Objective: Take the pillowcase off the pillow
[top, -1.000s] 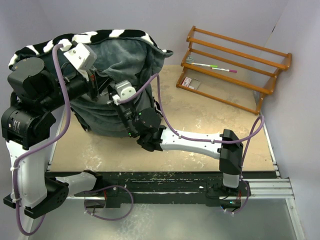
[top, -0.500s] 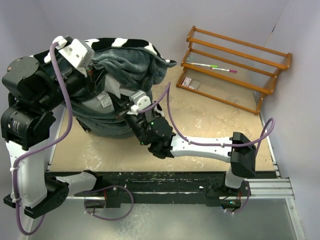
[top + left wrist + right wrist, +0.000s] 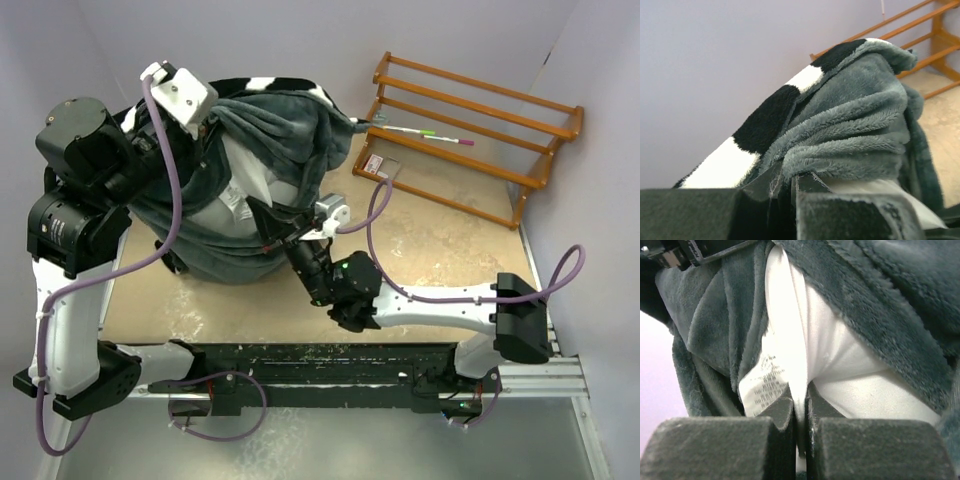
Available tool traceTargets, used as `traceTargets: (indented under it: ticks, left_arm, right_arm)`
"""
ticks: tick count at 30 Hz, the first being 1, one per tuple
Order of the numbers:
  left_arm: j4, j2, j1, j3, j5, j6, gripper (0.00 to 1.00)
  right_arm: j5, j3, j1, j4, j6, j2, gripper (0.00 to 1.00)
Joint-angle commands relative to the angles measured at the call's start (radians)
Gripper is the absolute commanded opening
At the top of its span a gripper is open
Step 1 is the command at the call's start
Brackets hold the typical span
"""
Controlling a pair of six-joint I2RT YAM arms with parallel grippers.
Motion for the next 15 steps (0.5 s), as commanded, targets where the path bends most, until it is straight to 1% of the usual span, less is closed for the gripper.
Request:
traceTargets:
  ticks: [1, 3, 5, 10, 15]
  left_arm:
    - [0.568, -0.011, 0.029, 0.069, -0.378, 0.203, 0.00]
    - [0.599, -0.004, 0.028, 0.067, -0.422, 0.230, 0.00]
    - [0.613, 0.001, 0.029, 0.069, -0.436, 0.244, 0.00]
    - [0.589, 0.007, 0.029, 0.080, -0.437, 0.253, 0.00]
    - [0.622, 0.031, 0.030, 0.073, -0.538, 0.333, 0.00]
  right_arm:
    - [0.102, -0.115, 0.054, -0.090, 0.004, -0.027, 0.00]
    - [0.100, -0.119, 0.089, -0.066, -0.045, -0.026, 0.00]
    - [0.085, -0.120, 0.123, -0.053, -0.072, -0.025, 0.00]
    - [0.036, -0.200, 0.152, -0.045, -0.037, -0.083, 0.00]
    - [0.048, -0.249, 0.191, -0.051, -0.067, -0.136, 0.00]
